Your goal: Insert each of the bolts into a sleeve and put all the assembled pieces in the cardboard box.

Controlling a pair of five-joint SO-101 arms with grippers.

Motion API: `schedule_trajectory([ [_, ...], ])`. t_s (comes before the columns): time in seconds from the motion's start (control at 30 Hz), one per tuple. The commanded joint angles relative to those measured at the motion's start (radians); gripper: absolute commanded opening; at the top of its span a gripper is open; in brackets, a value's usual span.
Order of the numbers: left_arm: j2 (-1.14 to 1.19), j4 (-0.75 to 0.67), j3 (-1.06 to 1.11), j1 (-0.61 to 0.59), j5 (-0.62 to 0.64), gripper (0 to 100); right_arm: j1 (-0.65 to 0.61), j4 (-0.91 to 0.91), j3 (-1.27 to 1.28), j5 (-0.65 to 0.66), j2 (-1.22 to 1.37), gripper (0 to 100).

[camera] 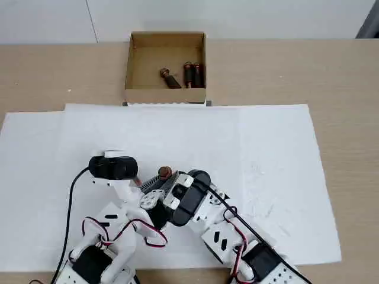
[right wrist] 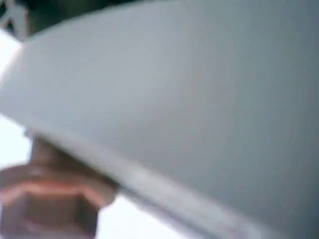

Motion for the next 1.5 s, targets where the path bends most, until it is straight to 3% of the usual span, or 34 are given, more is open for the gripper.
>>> schedule_trajectory([
  [0.0,-0.002,0.051,0.010,0.068,-0.025,1,-0.001,-0.045,-0.034,0.012,-0.016,0.2],
  [0.3,-0.002,0.023,0.015,-0.040,-0.181,25,-0.001,-0.045,-0.029,0.012,-0.016,0.2],
  [0.6,-0.002,0.026,-0.016,-0.172,-0.287,25,-0.001,-0.038,-0.026,0.012,-0.016,0.2],
  [0.87,-0.002,0.029,-0.131,-0.193,-0.288,25,-0.001,-0.044,0.006,0.012,-0.016,0.2],
  [1.07,-0.002,0.029,-0.197,-0.199,-0.288,23,-0.001,-0.044,0.009,0.012,-0.016,0.2],
  [1.23,-0.002,0.025,-0.196,-0.325,-0.292,1,0.058,-0.038,0.006,0.012,-0.016,0.2],
  [1.37,0.000,0.025,-0.180,-0.425,-0.301,1,0.125,-0.035,-0.014,0.012,-0.016,0.2],
  [1.47,0.000,0.023,-0.136,-0.440,-0.400,1,0.176,0.047,-0.040,0.008,-0.016,0.2],
])
